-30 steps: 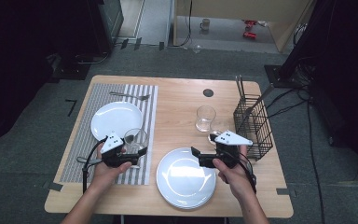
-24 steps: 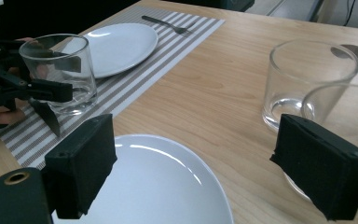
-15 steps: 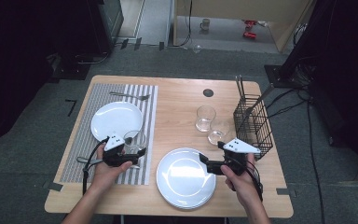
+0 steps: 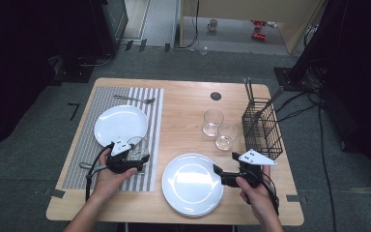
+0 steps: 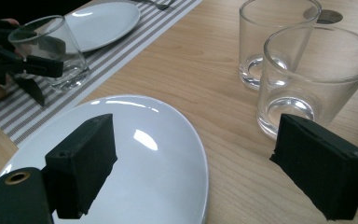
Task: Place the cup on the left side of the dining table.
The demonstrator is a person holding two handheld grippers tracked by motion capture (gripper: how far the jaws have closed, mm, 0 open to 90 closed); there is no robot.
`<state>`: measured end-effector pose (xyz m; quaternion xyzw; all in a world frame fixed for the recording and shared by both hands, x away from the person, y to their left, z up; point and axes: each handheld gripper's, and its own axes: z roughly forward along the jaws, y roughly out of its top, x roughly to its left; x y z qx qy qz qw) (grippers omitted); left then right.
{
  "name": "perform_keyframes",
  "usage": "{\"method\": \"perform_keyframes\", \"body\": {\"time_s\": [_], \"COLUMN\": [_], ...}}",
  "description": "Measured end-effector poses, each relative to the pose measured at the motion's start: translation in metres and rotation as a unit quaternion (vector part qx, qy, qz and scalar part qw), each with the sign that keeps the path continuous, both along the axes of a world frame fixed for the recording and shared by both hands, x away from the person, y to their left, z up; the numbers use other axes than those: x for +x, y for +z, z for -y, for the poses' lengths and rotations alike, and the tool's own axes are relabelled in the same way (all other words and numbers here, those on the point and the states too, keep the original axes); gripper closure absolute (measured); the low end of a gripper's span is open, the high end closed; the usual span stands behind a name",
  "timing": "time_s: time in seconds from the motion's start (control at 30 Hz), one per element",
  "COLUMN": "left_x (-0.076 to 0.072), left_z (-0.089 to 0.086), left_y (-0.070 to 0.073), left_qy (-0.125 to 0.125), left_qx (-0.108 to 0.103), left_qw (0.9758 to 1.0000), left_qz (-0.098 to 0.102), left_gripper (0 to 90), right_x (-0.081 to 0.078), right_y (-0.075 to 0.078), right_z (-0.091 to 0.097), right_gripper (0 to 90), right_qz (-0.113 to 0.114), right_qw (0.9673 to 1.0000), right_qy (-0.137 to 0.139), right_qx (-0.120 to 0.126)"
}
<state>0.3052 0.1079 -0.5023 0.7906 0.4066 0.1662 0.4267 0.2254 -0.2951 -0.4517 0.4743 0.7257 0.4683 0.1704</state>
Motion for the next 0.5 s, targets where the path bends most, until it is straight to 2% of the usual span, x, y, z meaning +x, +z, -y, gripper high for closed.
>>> {"method": "perform_keyframes", "body": {"time_s": [0.2, 0.37, 0.5], "left_x": [0.002, 0.005, 0.006], "left_z": [0.000, 0.000, -0.001], "left_y": [-0.001, 0.000, 0.000], "left_qy": [0.011, 0.014, 0.017], "left_qx": [0.010, 0.017, 0.016], "left_qw": [0.9999, 0.9997, 0.9997], "left_qz": [0.005, 0.002, 0.002], "left_gripper": [21.3, 21.2, 21.2], "right_x": [0.001, 0.000, -0.002], "right_y": [0.015, 0.007, -0.002], "right_z": [-0.004, -0.002, 0.004], "right_gripper": [12.4, 12.4, 12.4], "right_qz": [0.018, 0.010, 0.000], "right_qw": [0.9998, 0.9999, 1.0000], "right_qy": [0.003, 0.002, -0.006], "right_qx": [0.000, -0.006, -0.006]}}
